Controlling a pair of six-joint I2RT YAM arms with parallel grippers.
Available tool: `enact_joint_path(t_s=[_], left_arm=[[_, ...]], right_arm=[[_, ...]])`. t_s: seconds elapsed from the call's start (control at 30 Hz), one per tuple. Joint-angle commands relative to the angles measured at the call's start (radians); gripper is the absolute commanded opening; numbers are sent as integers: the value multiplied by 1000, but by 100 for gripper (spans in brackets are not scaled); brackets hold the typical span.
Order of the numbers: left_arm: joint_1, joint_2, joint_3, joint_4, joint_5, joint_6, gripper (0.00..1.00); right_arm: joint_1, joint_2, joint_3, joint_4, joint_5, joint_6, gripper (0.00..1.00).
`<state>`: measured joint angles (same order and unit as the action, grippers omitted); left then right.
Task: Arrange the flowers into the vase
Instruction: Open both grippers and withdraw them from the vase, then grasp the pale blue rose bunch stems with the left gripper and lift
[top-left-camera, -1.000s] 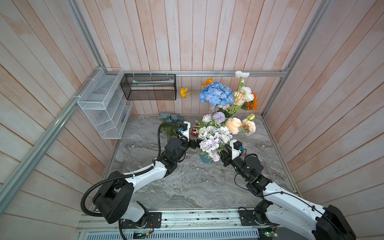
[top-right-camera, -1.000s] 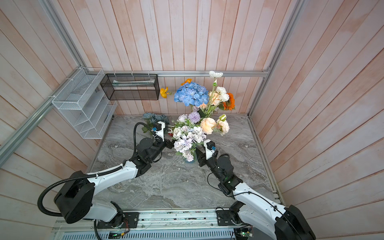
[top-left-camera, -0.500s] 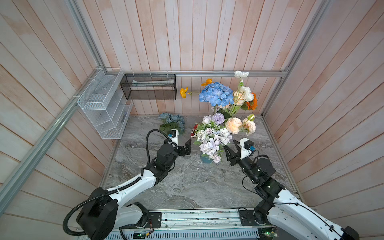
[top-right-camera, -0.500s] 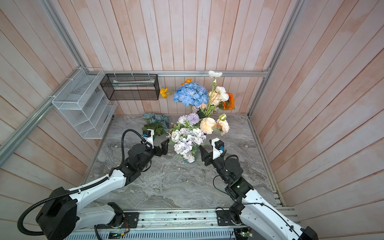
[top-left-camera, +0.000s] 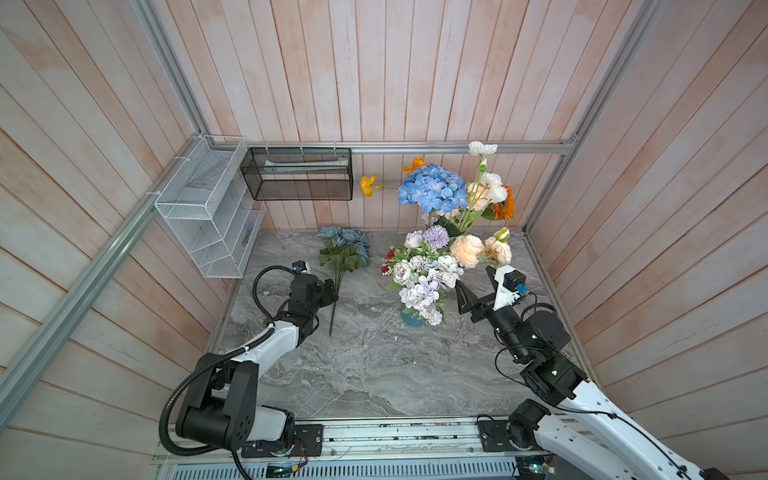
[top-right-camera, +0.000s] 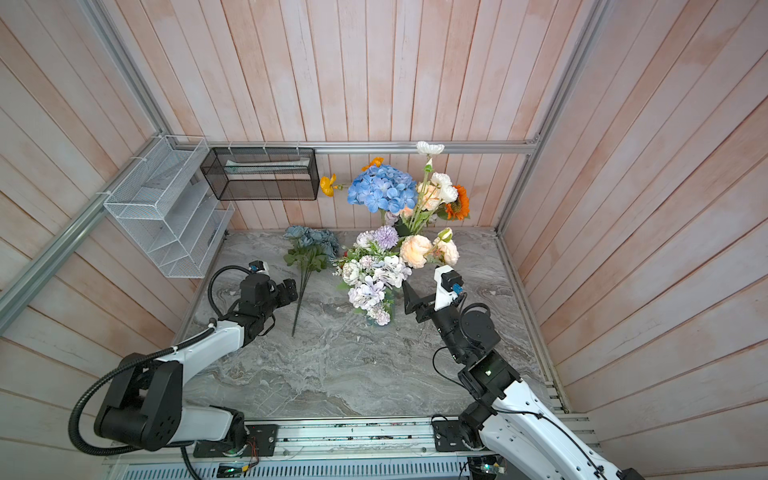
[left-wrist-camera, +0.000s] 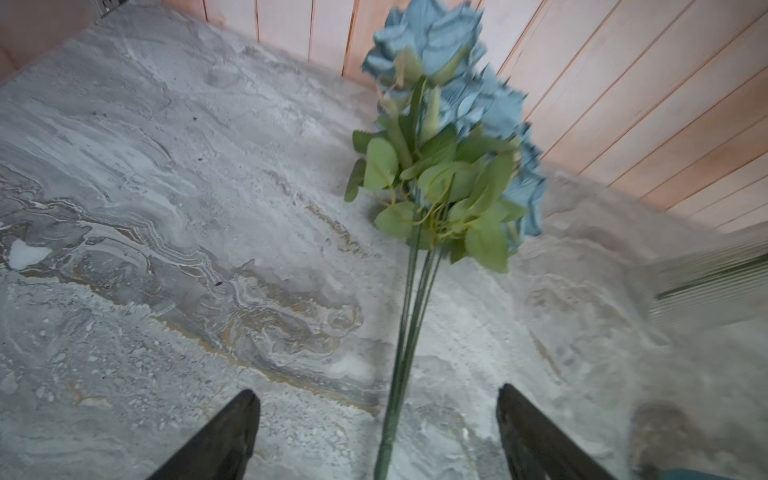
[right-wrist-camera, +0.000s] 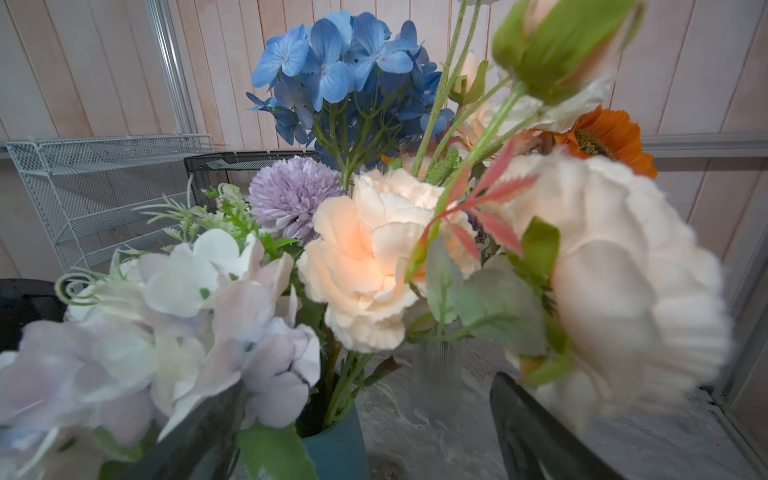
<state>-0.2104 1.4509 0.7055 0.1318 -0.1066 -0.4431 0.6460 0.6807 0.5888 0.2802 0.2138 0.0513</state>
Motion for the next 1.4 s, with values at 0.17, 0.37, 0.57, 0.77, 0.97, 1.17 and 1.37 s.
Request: enact_joint_path(t_s=[0.17, 0.37, 0.57, 0.77, 0.97, 1.17, 1.37], left_arm=[[1, 169, 108, -110, 142, 28, 80], [-4, 265, 183, -160, 147, 62, 67], [-42, 330, 237, -221, 73, 108, 58], [-66, 394, 288, -265, 35, 115, 42], [-72, 407, 299, -277, 23, 114, 16], [-84, 348, 271, -261, 16, 109, 0], [-96, 225, 200, -213, 32, 58, 0]], right_arm=[[-9, 26, -27, 30, 53, 12, 95], [-10, 22, -39, 44, 56, 15, 95], [-14, 13, -48, 70, 61, 13, 95], [-16, 2, -44, 73, 60, 13, 95], [-18, -33, -50, 77, 64, 12, 95], [-18, -74, -37, 68, 65, -4, 95], [-17, -107, 23, 30, 29, -17, 95]])
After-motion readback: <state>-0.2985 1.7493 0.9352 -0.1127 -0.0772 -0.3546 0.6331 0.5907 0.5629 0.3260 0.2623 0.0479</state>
